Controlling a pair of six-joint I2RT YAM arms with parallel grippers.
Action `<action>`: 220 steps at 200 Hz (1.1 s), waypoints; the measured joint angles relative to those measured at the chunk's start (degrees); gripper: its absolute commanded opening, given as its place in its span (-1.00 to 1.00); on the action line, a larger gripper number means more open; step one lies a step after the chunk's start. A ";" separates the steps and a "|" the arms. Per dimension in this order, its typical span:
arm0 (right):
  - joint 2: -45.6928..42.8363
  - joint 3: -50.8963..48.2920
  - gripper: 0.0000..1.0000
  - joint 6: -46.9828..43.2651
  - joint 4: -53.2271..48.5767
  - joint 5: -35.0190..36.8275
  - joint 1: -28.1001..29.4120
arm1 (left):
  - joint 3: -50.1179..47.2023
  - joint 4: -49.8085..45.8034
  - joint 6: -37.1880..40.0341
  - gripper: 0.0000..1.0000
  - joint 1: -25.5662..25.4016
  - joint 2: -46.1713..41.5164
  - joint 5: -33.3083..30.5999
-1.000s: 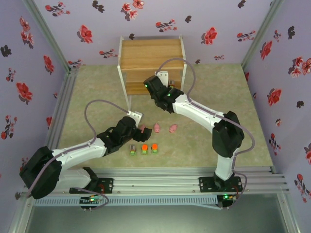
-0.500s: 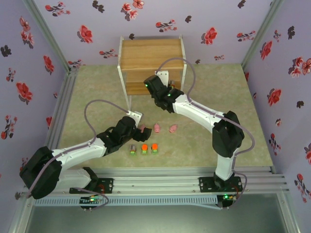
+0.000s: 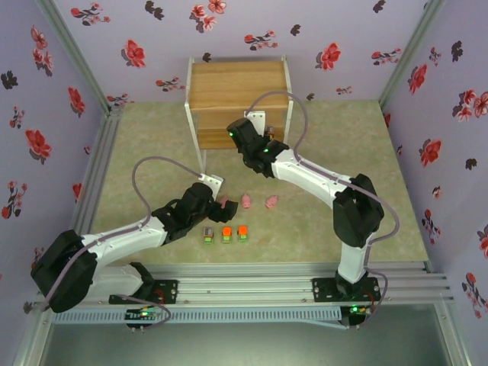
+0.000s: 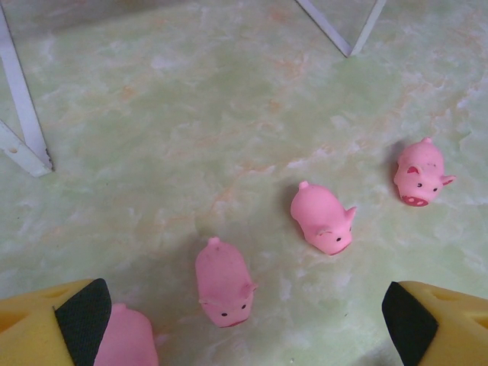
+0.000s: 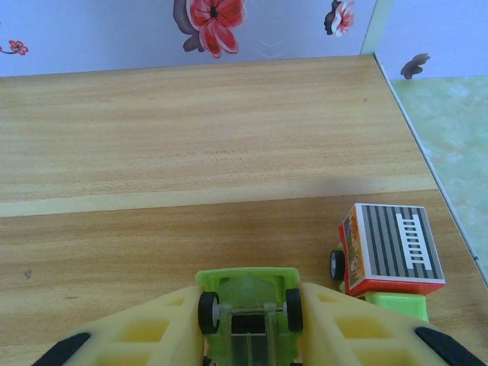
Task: Place and organize the plastic toys onto the shelf
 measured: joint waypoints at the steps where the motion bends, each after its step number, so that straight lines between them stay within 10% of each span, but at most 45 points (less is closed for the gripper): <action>1: -0.02 -0.04 -0.79 0.00 0.04 0.00 0.00 | 0.00 0.00 0.00 0.92 0.00 0.00 0.02; 220: -21.94 -25.03 -0.76 9.57 10.34 -11.34 -0.20 | 0.00 0.11 -2.14 0.92 2.08 -0.07 0.81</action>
